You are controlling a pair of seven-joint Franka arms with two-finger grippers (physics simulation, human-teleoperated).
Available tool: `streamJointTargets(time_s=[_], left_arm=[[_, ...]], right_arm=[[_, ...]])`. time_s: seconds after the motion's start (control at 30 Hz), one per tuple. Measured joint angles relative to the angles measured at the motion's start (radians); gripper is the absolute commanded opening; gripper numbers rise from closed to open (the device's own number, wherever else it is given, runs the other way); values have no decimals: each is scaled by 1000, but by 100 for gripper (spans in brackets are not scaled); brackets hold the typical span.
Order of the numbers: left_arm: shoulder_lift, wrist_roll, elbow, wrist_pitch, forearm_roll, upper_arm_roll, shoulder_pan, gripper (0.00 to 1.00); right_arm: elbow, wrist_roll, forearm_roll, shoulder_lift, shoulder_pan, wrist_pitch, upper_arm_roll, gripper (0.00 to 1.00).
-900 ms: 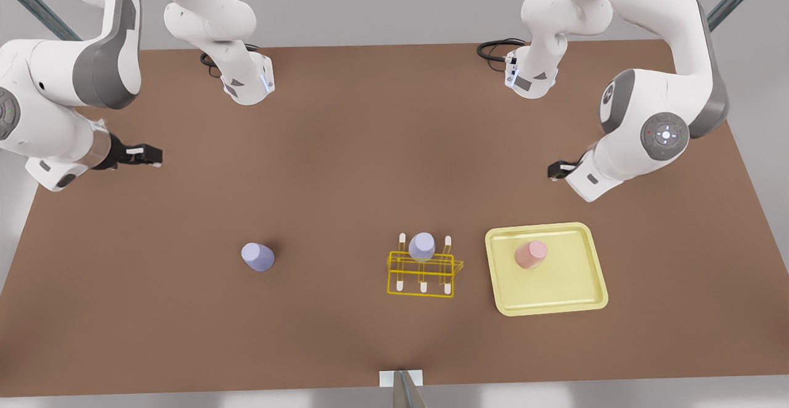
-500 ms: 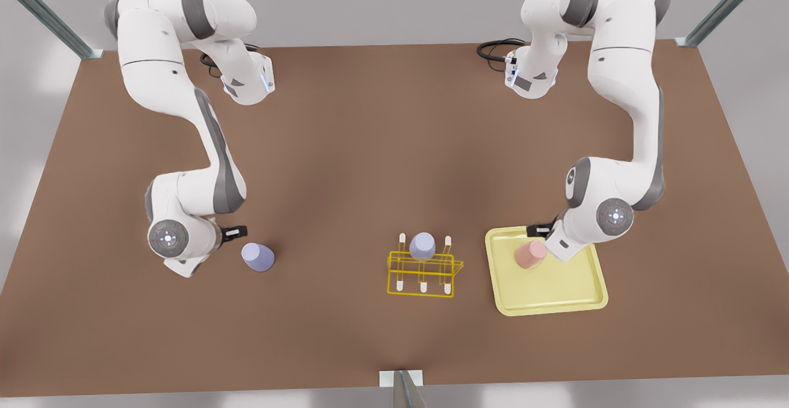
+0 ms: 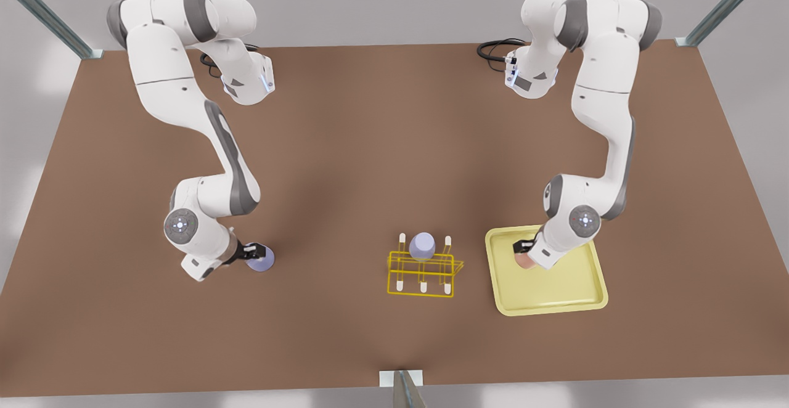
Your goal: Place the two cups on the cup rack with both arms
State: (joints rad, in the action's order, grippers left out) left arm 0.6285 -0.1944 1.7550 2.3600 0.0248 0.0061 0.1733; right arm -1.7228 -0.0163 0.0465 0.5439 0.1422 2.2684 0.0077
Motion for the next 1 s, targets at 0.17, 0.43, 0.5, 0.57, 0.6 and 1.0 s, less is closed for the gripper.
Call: streamJointTargets(time_s=[0.17,0.43,0.5,0.57,0.6,1.0], left_arm=[[12,-6,2,24,0,0,0,100],[14,-13,2,34,0,0,0,91],[13,-14,2,34,-1,0,1,91],[14,-15,2,35,-1,0,1,91],[15,-15,2,36,-1,0,1,91],[7,-24,-1,37,-4,0,6,85]], right_arm=[[-33,-13,3,2,9,20,1,100],[-39,-29,4,41,10,39,0,100],[-38,-32,4,49,7,42,0,100],[-36,-35,4,56,8,45,0,100],[-31,-36,4,65,8,46,0,100],[-30,-47,4,93,16,57,0,100]])
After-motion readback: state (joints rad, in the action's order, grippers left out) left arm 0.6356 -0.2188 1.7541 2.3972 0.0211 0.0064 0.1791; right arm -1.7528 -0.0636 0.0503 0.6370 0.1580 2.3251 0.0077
